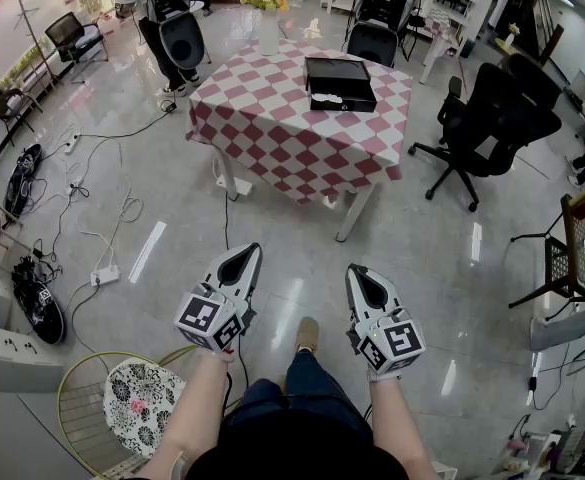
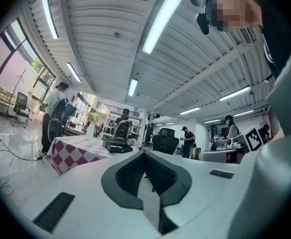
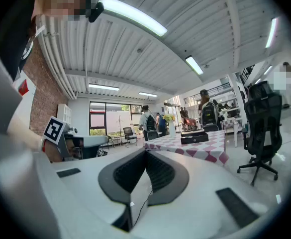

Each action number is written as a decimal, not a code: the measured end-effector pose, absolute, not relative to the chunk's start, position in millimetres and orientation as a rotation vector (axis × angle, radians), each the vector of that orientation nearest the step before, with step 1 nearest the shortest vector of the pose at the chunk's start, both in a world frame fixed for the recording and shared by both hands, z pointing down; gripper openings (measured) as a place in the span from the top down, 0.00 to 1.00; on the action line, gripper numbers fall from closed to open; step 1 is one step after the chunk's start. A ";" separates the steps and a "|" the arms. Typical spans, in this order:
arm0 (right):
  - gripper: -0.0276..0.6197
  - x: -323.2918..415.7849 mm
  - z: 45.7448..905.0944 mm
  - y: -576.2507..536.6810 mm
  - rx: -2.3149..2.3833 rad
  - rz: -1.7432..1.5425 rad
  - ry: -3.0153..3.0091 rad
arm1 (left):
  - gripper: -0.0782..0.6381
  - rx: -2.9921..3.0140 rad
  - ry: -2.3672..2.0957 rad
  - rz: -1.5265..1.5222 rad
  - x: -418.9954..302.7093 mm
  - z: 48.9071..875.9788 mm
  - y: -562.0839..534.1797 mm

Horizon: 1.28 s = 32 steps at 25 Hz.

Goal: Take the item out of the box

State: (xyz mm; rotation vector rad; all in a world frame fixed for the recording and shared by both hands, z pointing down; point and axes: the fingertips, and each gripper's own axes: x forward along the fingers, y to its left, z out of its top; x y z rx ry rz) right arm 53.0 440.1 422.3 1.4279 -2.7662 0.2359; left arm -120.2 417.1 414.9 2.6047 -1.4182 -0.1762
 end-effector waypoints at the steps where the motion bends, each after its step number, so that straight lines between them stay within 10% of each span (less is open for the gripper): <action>1: 0.95 54.0 422.6 430.1 1.431 0.235 -2.767 | 0.88 2.604 -1.420 -0.174 -119.7 415.8 407.6; 32: 0.95 106.4 424.4 207.1 1.374 0.274 -2.830 | 0.88 2.549 -1.490 -0.191 -73.3 421.1 193.9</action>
